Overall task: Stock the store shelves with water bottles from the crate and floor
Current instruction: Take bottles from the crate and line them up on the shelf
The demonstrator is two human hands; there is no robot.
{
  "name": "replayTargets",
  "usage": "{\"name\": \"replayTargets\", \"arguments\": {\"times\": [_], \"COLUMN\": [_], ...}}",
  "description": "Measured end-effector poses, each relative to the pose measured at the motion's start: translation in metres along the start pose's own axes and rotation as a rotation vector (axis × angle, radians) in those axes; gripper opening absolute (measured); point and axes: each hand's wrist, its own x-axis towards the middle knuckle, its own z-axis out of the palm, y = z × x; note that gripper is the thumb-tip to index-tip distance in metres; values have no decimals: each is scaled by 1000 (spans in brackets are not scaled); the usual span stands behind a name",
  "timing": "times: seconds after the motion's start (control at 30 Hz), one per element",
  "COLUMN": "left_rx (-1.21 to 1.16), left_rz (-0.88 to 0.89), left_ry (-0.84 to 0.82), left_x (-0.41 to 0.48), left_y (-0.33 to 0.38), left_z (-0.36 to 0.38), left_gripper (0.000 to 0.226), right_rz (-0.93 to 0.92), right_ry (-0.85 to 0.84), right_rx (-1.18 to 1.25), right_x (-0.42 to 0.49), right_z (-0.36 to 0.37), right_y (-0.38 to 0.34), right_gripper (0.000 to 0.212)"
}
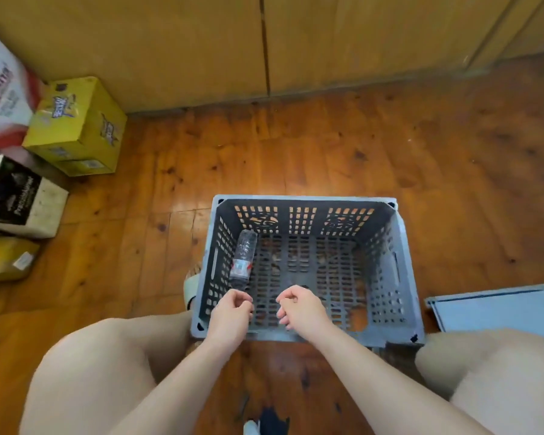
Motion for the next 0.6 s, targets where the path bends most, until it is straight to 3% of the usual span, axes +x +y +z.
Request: {"name": "replayTargets", "arguments": {"times": [0.27,0.33,0.4,0.47,0.6], "left_rx": [260,292,309,249,136], "left_rz": [-230,-293,-350,-402,-424], "left_ry": [-98,-96,-85,-76,-2], "left_x": [130,160,183,193,201], "left_y": [-23,-41,-58,-66,-78], "left_z": [31,39,50,61,78], "left_gripper": [12,29,55,72,78], "right_rz": [167,-17,-345,-578,-704], "right_ry": [-48,-100,-160,-215,-314], "right_rx": [-100,-459,-897,-1118,-1520], "right_x": [140,177,213,249,308], "right_z": [26,30,40,58,91], "right_y": [-13,-22,-35,-52,-63], "right_gripper": [17,24,42,59,77]}}
